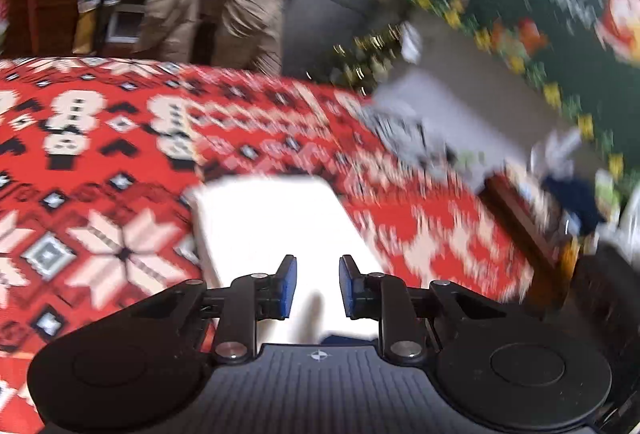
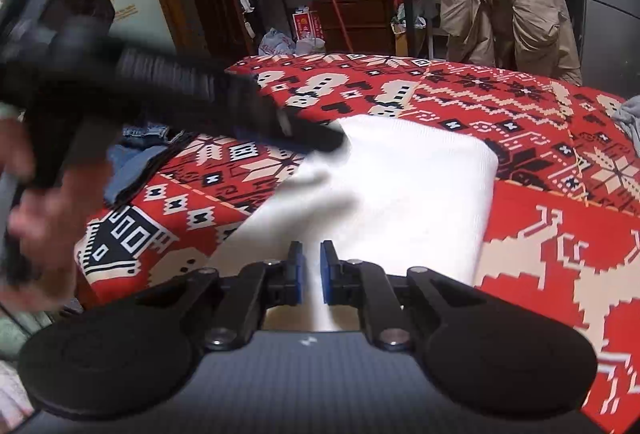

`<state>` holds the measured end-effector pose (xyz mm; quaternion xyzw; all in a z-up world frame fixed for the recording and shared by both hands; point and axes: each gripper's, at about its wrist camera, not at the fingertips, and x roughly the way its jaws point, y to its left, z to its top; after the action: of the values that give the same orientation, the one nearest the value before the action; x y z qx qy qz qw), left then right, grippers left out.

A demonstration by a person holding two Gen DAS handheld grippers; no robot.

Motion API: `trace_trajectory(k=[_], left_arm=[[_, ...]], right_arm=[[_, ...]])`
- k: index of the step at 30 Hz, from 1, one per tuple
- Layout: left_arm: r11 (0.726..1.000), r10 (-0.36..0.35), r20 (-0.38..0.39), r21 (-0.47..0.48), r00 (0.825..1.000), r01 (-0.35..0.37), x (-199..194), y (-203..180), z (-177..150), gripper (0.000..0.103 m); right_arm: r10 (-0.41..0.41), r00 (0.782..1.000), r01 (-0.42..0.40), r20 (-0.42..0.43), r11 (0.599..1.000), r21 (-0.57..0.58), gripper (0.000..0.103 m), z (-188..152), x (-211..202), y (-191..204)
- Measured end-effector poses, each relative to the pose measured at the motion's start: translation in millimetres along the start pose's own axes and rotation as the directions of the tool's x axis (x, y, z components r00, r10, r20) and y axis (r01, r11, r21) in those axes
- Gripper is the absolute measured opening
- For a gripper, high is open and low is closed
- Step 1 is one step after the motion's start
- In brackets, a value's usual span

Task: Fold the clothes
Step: 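Release the sweater and smooth the new fold with both tools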

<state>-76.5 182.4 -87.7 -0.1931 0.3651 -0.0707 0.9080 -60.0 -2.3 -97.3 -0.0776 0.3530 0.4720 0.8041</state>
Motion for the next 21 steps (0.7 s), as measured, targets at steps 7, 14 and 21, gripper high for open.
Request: trace_trajectory(k=[7,14,21], left_arm=[[0.999,0.042,0.008,-0.018,0.999,-0.042,-17.4,13.0,-33.4,0.006],[0.999,0.042,0.007,-0.001,0.999,-0.042,-28.2,7.4,-55.2,0.006],[0.982,0.122,0.019,0.140,0.992,-0.123,-39.1,-11.6,-66.2,0.006]], right_arm=[[0.020,1.000,-0.020,-0.019,0.999,0.026,0.015,-12.8,-26.8,-4.1],[-0.081,0.997,0.081,0.015,0.997,-0.001,0.016,-21.2,-38.6,-19.0],[-0.097,0.995,0.096,-0.030,0.995,-0.030,0.016,-40.5,-52.7,-20.8]])
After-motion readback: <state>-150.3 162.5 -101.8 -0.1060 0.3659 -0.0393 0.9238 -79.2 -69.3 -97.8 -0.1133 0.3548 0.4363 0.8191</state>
